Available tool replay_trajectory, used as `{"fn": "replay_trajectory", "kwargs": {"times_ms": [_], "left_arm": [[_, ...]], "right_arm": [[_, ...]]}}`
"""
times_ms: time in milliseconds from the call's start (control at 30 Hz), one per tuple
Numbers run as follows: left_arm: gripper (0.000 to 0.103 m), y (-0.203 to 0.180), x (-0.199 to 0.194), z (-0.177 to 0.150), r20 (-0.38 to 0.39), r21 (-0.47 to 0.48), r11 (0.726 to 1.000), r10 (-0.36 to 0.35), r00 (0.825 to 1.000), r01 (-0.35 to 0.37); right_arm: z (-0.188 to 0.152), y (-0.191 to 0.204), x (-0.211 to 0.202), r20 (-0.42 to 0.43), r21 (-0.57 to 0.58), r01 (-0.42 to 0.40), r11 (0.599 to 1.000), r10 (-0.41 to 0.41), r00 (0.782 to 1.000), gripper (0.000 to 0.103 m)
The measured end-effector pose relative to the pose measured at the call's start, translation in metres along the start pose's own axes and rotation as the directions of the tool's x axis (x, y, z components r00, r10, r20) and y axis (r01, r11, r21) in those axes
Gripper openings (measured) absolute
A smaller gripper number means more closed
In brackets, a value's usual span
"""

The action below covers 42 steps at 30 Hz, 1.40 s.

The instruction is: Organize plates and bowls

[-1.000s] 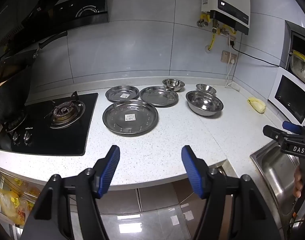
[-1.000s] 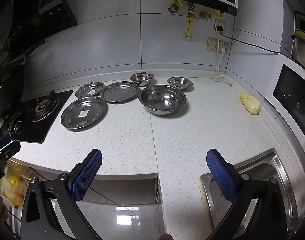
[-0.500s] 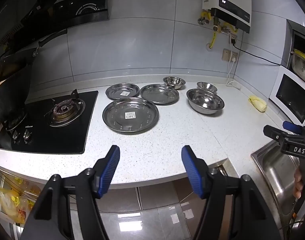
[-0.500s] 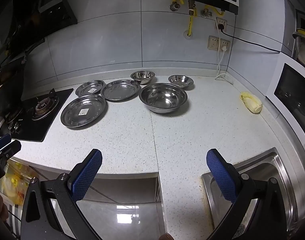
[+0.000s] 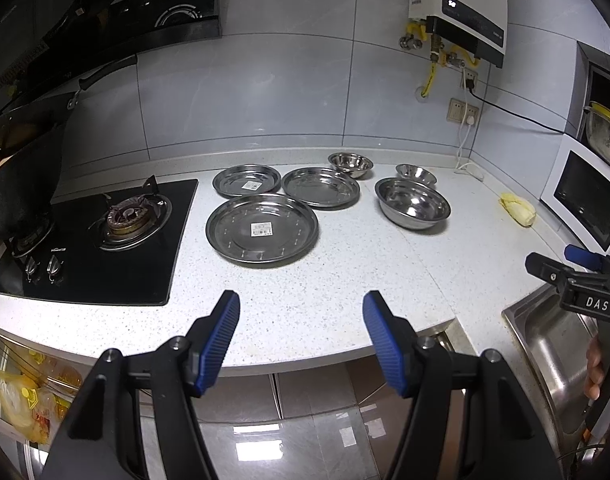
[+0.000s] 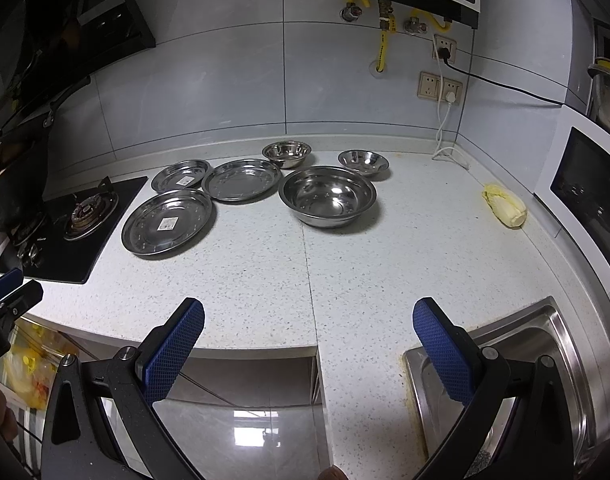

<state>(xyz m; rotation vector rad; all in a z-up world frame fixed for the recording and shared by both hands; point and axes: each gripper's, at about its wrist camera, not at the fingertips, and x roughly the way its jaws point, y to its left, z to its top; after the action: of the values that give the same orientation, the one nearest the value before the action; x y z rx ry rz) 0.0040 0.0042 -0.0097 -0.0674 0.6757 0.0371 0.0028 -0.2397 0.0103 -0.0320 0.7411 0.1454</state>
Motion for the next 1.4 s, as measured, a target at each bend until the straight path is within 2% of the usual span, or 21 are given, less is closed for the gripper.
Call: {"fn": "replay_trajectory", "kwargs": {"times_ms": [1400], "left_arm": [[0.063,0.011,-0.011,-0.004,0.004,-0.019,1.000,0.018,1.000,-0.017]], "right_arm": [[-0.003,0.002,-0.002,0.001,-0.003,0.001,1.000,-0.001,1.000,0.102]]}}
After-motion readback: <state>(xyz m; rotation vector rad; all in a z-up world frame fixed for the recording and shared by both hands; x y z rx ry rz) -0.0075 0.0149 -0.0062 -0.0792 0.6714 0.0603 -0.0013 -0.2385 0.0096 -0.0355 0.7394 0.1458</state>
